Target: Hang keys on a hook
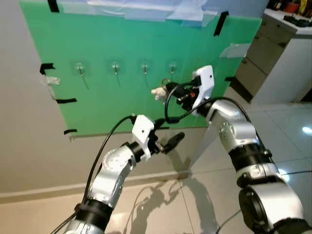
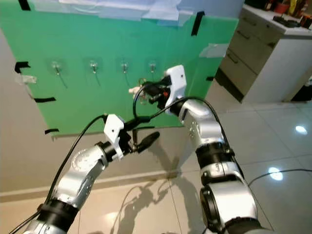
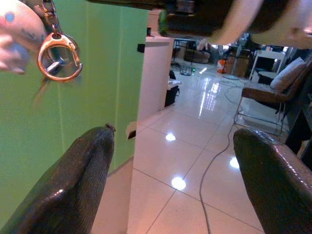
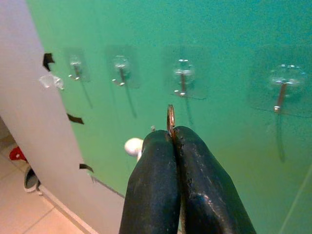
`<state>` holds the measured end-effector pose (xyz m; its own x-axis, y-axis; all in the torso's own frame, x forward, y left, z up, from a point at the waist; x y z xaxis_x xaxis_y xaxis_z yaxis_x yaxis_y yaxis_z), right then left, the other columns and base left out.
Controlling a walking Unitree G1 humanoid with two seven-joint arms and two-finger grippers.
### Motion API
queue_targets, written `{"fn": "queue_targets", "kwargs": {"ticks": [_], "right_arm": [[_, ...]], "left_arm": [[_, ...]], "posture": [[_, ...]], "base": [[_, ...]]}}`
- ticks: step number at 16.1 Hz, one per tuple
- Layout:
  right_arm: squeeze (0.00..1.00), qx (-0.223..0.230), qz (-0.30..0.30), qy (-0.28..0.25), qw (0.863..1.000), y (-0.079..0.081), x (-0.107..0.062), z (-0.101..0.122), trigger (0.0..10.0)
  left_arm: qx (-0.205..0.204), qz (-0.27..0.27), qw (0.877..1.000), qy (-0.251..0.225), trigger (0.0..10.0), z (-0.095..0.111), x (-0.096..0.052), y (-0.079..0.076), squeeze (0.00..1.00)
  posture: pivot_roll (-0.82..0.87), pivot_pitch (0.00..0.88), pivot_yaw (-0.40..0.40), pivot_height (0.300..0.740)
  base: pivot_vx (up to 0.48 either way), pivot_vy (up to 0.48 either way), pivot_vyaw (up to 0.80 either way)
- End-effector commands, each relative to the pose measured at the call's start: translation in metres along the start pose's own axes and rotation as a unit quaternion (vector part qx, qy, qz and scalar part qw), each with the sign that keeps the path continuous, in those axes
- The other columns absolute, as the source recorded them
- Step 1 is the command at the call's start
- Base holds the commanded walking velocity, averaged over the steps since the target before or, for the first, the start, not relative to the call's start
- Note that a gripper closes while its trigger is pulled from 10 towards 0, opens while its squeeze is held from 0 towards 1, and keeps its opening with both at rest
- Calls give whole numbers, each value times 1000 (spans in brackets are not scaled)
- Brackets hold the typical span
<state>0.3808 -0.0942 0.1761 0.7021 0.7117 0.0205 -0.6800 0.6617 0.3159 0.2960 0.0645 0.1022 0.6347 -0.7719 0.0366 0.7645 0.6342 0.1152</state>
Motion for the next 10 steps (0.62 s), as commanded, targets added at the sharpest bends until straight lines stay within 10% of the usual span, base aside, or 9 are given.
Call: {"fn": "queue_targets", "kwargs": {"ticks": [1, 10], "right_arm": [[0, 4, -9, -30, 999, -3, 3, 15, 0], [0, 104, -76, -109, 986, -30, 4, 41, 0]], "left_arm": [[9, -12, 1000, -3, 10000, 5, -1, -3, 0], [-12, -17, 1000, 19, 10000, 2, -41, -31, 0]], "posture": [[83, 0, -63, 740], [168, 13, -54, 740]], "base": [[0, 0, 0], [0, 0, 0]]}}
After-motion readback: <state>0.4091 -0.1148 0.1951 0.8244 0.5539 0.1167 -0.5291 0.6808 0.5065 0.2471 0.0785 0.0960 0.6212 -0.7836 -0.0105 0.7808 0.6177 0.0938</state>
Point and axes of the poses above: a point about 5 cm out from each wrist's last joint towards the gripper, its own x axis pointing out of the wrist towards the gripper, its own z axis along the axis of the wrist's last joint, y = z × x, the point moved 1 cm from there along x, pointing out of the wrist towards the gripper, and after that the axes turned 9 degrees about x, right-handed, at the moved point
